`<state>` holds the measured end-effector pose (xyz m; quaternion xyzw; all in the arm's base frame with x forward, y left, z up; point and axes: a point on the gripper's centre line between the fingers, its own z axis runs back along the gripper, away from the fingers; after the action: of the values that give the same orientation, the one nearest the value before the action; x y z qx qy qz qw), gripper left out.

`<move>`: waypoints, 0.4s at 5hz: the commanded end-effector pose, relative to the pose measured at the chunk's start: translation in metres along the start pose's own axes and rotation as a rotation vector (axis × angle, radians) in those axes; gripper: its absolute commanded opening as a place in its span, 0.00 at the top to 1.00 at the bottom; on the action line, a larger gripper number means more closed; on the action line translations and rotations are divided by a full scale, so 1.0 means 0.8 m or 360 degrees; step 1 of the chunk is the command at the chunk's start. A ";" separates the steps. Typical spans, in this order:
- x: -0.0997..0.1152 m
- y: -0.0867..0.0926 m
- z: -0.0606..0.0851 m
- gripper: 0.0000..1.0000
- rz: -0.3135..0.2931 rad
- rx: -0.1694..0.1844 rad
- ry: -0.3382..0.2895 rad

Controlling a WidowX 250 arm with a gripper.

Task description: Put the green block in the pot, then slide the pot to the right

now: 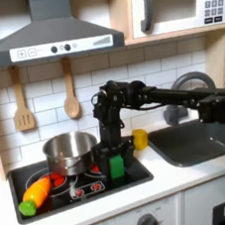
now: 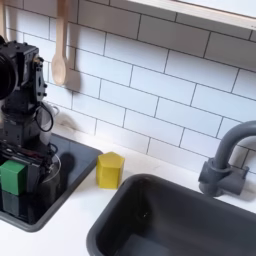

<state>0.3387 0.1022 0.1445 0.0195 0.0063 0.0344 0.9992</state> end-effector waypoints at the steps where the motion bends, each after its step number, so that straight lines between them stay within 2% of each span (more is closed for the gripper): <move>1: -0.002 0.000 -0.010 0.00 -0.0012 -0.0017 0.0049; 2: -0.002 -0.002 -0.009 0.00 -0.0022 -0.0023 0.0053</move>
<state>0.3374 0.1006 0.1385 0.0121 0.0204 0.0273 0.9993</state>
